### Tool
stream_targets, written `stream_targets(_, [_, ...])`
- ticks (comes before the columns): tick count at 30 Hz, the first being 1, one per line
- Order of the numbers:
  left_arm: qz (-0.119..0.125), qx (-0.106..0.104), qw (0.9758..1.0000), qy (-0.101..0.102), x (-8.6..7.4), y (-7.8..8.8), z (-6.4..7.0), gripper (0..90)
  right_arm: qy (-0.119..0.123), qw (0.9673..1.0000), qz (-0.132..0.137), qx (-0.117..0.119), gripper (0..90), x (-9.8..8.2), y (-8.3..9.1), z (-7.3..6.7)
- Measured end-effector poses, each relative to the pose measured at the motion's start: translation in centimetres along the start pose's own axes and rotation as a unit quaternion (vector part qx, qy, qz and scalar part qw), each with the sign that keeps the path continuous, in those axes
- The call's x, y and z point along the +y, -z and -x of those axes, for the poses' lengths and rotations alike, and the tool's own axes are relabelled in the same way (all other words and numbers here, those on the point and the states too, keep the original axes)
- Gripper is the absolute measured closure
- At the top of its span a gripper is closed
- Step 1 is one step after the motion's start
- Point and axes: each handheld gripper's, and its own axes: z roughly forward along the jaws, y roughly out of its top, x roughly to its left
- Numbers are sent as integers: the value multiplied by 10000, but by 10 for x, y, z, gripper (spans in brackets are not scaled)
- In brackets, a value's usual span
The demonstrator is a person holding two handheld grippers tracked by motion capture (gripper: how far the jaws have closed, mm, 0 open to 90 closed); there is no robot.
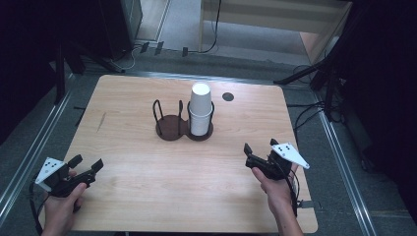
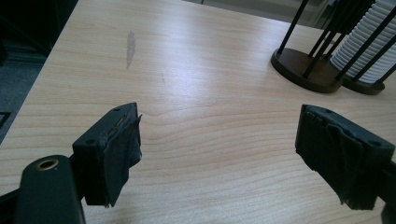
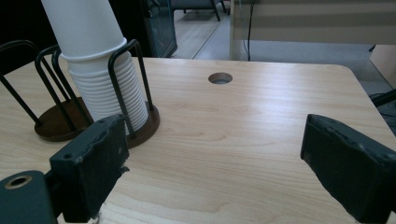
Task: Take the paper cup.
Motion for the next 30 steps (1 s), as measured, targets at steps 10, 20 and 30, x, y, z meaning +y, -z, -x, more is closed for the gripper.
stream_targets(10, [11, -12, 10000, 2, 0, 0, 0, 150, 67, 9999, -23, 76, 78, 11, -16, -18])
stream_targets(20, [-1, -27, 10000, -11, 0, 0, 0, 150, 156, 9998, -9, 158, 83, 23, -31, -34])
stream_targets(30, [-27, -56, 10000, -30, 0, 0, 0, 151, 218, 9994, -5, 266, 83, 31, -42, -45])
